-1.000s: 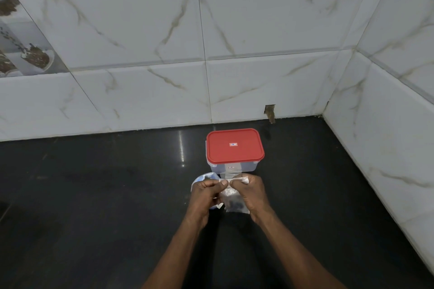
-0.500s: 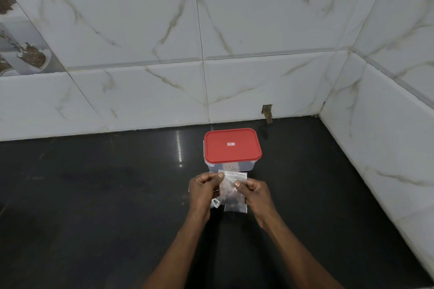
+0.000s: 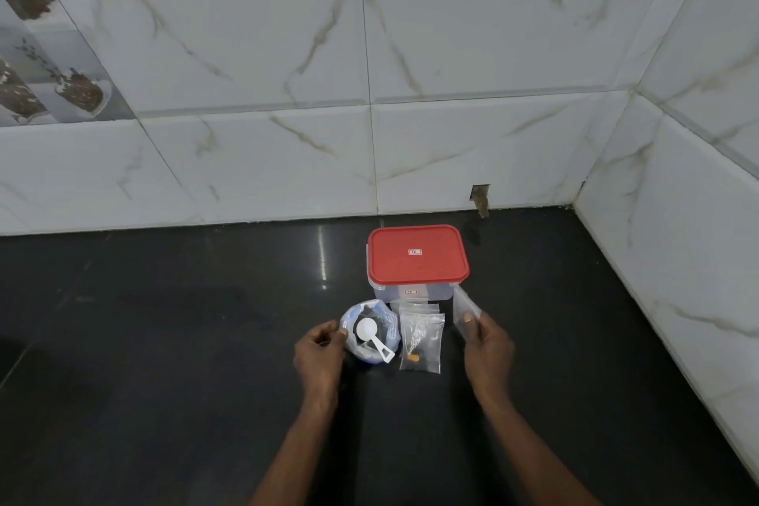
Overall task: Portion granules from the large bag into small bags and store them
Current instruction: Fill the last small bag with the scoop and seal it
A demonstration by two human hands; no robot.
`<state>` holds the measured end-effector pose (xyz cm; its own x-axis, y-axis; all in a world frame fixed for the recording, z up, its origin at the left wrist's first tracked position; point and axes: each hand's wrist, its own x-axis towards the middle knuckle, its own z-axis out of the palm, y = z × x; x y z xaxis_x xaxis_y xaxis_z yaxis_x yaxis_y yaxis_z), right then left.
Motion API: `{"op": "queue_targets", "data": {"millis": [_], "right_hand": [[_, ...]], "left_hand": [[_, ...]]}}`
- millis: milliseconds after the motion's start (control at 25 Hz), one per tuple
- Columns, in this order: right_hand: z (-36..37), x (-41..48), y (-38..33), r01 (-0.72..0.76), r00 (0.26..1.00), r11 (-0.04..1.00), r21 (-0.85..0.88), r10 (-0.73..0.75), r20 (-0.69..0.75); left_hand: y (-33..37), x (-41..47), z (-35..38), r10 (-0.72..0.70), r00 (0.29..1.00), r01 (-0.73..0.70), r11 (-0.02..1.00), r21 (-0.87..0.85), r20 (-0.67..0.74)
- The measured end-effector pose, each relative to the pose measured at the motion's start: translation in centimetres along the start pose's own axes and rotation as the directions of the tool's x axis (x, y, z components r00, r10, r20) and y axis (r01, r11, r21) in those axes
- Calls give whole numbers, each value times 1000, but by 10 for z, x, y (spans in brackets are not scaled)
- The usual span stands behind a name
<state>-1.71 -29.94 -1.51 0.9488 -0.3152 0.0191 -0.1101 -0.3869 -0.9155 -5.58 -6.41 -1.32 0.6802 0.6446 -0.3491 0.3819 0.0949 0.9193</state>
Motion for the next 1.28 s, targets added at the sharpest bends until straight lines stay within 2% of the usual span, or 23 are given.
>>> {"op": "queue_targets", "data": {"millis": [120, 200, 280, 360, 440, 520, 560, 600, 680, 760, 840, 1000, 1080, 1200, 1280], "right_hand": [[11, -15, 3, 82, 953, 995, -65, -59, 298], [14, -20, 8, 122, 912, 987, -102, -71, 404], [13, -23, 7, 183, 918, 975, -126, -124, 378], [15, -27, 4, 392, 902, 906, -162, -344, 259], [23, -34, -1, 599, 800, 771, -218, -559, 220], [37, -45, -9, 694, 719, 652, -304, -646, 257], [45, -53, -14, 681, 731, 636, -364, -616, 293], [53, -59, -18, 621, 784, 662, -419, -522, 336], [66, -67, -28, 420, 889, 773, -475, -243, 390], [75, -65, -27, 229, 922, 888, -398, -67, 383], [74, -62, -32, 75, 942, 972, -224, 5, 337], [45, -62, -55, -44, 976, 998, 35, 36, 213], [20, -60, -64, -56, 997, 981, 188, 44, 69], [-11, -42, -40, -130, 977, 969, 210, 161, -140], [-22, -30, -13, -265, 940, 941, 211, 301, -162]], "left_hand": [[-9, 0, 4, 13, 1000, -15, 998, 59, 25], [-2, -3, 5, 53, 997, -59, 994, 97, 57], [7, -4, 8, 110, 990, -123, 977, 176, 85], [10, 0, 11, 152, 981, -178, 954, 243, 123], [12, 1, 13, 144, 983, -170, 948, 269, 113], [11, 0, 14, 131, 988, -150, 949, 278, 88], [10, 0, 13, 132, 987, -152, 948, 279, 88], [11, -3, 12, 121, 989, -141, 953, 269, 90], [10, -4, 10, 99, 990, -122, 961, 248, 101], [7, -3, 7, 81, 990, -108, 961, 255, 113], [3, -1, 6, 73, 989, -102, 968, 228, 131], [5, -2, 4, 60, 992, -76, 986, 149, 110], [7, -1, 3, 61, 992, -76, 989, 126, 114], [7, 1, 3, 55, 989, -71, 991, 110, 141], [6, 1, 3, 54, 988, -75, 987, 143, 145]]}}
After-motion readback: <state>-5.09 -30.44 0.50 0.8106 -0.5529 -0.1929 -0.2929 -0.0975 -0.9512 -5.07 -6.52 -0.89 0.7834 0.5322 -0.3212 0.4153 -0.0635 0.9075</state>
